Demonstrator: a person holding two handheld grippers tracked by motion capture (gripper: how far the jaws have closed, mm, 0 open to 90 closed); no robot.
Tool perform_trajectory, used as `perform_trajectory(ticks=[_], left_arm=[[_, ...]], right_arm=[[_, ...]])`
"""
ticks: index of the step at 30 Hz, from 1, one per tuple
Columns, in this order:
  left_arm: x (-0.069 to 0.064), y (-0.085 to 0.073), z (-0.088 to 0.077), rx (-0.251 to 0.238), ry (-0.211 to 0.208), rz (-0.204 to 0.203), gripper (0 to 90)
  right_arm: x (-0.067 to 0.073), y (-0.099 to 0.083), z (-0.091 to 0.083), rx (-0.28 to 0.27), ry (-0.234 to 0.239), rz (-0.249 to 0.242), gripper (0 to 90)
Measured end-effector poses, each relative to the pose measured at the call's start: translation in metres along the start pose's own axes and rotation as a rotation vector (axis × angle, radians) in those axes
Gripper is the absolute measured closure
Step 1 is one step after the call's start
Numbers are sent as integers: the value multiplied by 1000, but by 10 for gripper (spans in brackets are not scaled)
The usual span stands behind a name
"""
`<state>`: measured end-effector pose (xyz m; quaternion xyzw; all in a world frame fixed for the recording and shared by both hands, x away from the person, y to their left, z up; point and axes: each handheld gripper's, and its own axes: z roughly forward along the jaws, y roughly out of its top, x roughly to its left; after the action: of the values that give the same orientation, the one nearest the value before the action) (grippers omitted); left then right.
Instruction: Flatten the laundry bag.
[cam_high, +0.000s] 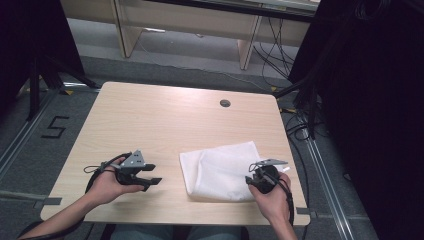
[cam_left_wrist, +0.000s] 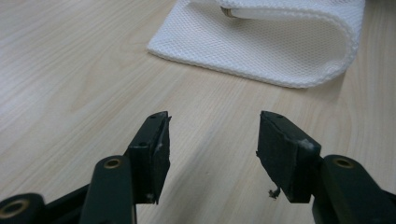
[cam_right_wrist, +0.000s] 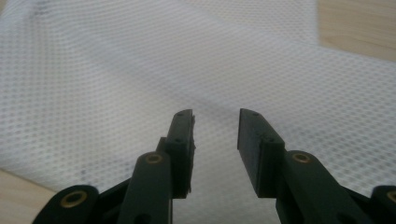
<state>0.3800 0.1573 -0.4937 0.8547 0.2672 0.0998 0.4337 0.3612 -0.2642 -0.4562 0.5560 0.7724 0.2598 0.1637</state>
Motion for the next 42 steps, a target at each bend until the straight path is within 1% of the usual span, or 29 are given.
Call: perform_trajectory(ticks=[6, 7, 8, 9, 10, 11, 13, 14, 15, 16, 22, 23, 24, 25, 26, 27, 28, 30, 31, 33, 34, 35, 36, 37, 38, 39, 40, 41, 42], left_arm=[[-1, 0, 5, 0, -22, 10, 445], [-3, 1, 5, 5, -21, -7, 445], [-4, 2, 6, 2, -22, -7, 447], [-1, 3, 5, 9, -21, 26, 450], [-5, 3, 7, -11, -15, -19, 455], [-4, 3, 7, -9, -22, 2, 459], [-6, 2, 7, 1, -27, -7, 466], [-8, 1, 6, -4, -37, -19, 476], [-8, 2, 5, -7, -38, 0, 479], [-9, 4, 4, -13, -40, -12, 480], [-15, 10, 5, -46, -83, -57, 470], [-16, 11, 5, -40, -88, -66, 467], [-15, 13, 7, -48, -103, -51, 465], [-18, 14, 9, -44, -104, -77, 463], [-18, 14, 9, -44, -104, -77, 461], [-20, 17, 13, -42, -121, -72, 459], [-22, 19, 15, -46, -128, -71, 458], [-24, 20, 18, -51, -134, -75, 452], [-28, 22, 20, -40, -146, -65, 449], [-30, 21, 21, -42, -149, -54, 442], [-29, 21, 21, -39, -149, -42, 442], [-30, 21, 20, -39, -144, -65, 442], [-28, 21, 19, -46, -143, -58, 442], [-26, 21, 17, -43, -140, -68, 442], [-25, 20, 16, -48, -142, -112, 444], [-25, 20, 16, -48, -142, -112, 444], [-20, 17, 15, -49, -125, -130, 445], [-20, 17, 15, -49, -125, -130, 447], [-16, 15, 13, -39, -96, -160, 449]], right_arm=[[-28, 1, -8, -11, -59, 33, 752], [-37, 1, -10, 6, -82, 47, 850], [-42, 1, -10, 18, -96, 39, 879], [-47, 0, -10, 24, -110, 39, 900], [-52, 0, -10, 31, -122, 46, 900], [-57, 0, -11, 39, -131, 56, 900], [-61, 0, -13, 36, -145, 70, 900], [-72, 0, -16, 17, -192, 78, 900], [-73, 0, -19, 24, -220, 132, 900], [-77, -2, -19, 9, -233, 136, 900], [-101, -10, -15, 49, -257, 164, 900], [-102, -11, -14, 66, -240, 161, 900], [-101, -11, -11, 88, -234, 160, 900], [-100, -12, -9, 109, -220, 148, 900], [-93, -11, -7, 143, -209, 202, 900], [-91, -10, -6, 143, -223, 170, 900], [-85, -9, -4, 157, -215, 194, 900], [-84, -7, -4, 158, -209, 165, 900], [-79, -4, 1, 136, -194, 101, 899], [-69, 0, 5, 160, -181, 94, 900], [-66, 2, 9, 158, -175, 62, 900], [-57, 4, 10, 183, -161, 100, 899], [-53, 6, 14, 181, -159, 65, 896], [-47, 8, 17, 190, -144, 70, 892], [-42, 10, 19, 192, -133, 65, 889], [-42, 10, 19, 192, -133, 65, 889], [-33, 14, 24, 197, -124, 23, 890], [-33, 14, 24, 197, -124, 23, 890], [-25, 19, 30, 207, -112, 16, 890]])
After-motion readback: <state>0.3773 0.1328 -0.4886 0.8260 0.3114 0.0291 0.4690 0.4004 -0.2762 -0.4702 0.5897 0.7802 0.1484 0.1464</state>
